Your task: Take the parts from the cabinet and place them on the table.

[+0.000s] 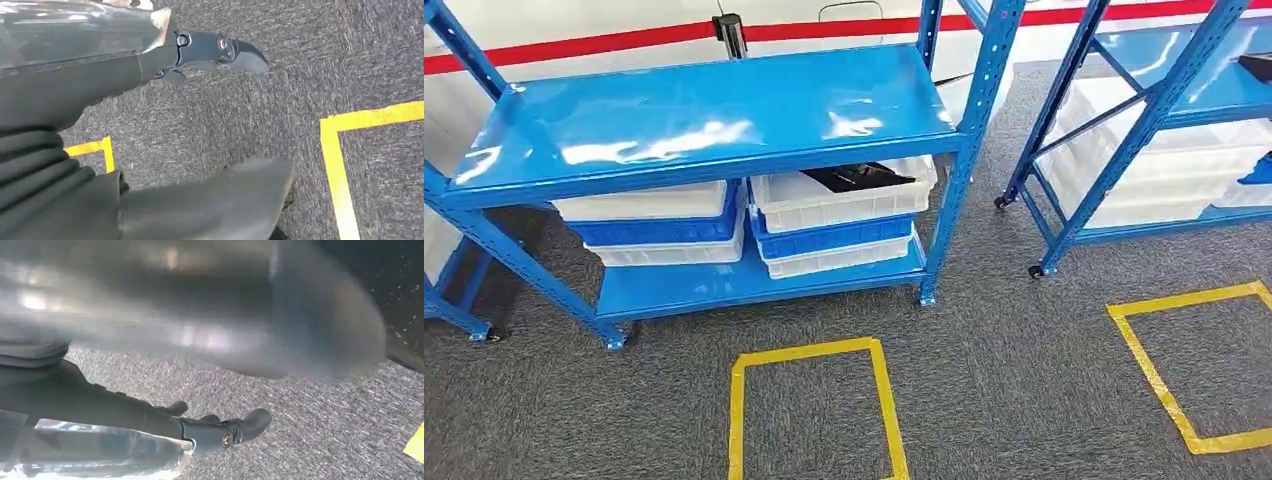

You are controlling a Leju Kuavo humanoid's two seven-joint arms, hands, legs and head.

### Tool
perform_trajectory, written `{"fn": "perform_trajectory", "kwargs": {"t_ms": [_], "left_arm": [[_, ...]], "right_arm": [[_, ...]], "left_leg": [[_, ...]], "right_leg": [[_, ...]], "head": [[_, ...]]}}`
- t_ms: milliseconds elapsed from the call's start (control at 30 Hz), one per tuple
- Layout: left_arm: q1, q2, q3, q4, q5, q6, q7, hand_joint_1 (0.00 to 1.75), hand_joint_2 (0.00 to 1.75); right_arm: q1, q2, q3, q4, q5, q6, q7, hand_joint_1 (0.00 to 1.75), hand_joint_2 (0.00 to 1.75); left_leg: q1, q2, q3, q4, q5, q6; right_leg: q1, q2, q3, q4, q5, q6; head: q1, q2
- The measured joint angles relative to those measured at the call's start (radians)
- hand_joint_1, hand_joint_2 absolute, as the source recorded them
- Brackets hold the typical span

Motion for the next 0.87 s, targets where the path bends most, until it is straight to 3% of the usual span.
{"fn": "perform_trajectory", "kwargs": {"t_ms": [100,200,233,333,867], "left_arm": [[0.001,0.001,-0.002,0.0,-0.013,0.005,0.011,0.0,1.75],[0.015,0.005,-0.044,-0.008,0.004,-0.008,0.04,0.0,1.75],[0.02,0.006,-0.061,-0.011,0.015,-0.015,0.047,0.0,0.0],[0.037,0.012,-0.1,-0.026,0.063,-0.037,0.076,0.0,0.0],[0.132,0.048,-0.366,-0.13,0.343,-0.171,0.238,0.0,0.0]], "right_arm": [[0.001,0.0,-0.001,0.0,-0.006,0.001,0.01,0.0,1.75],[0.017,-0.003,-0.061,-0.006,-0.005,0.019,0.012,0.0,1.75],[0.024,-0.004,-0.084,-0.009,-0.003,0.024,0.012,0.0,0.0],[0.042,-0.011,-0.144,-0.023,0.006,0.047,0.011,0.0,0.0],[0.151,-0.052,-0.519,-0.135,0.057,0.184,-0.021,0.0,0.0]], "left_leg": [[0.002,0.0,0.001,-0.004,0.002,-0.016],[0.005,0.0,0.002,-0.005,0.001,-0.034],[0.005,0.0,0.002,-0.005,0.002,-0.034],[0.003,0.0,0.002,-0.005,0.0,-0.04],[-0.004,0.0,0.002,-0.005,-0.001,-0.039]], "right_leg": [[0.003,0.0,-0.001,0.0,0.0,0.0],[0.006,0.0,-0.001,0.001,-0.001,-0.001],[0.006,0.0,-0.001,0.001,-0.001,-0.001],[0.006,0.0,-0.001,0.001,-0.001,-0.001],[-0.001,0.0,-0.001,0.001,-0.001,-0.001]], "head": [[0.0,0.0],[0.0,0.0],[0.0,0.0],[0.0,0.0],[0.0,0.0]]}}
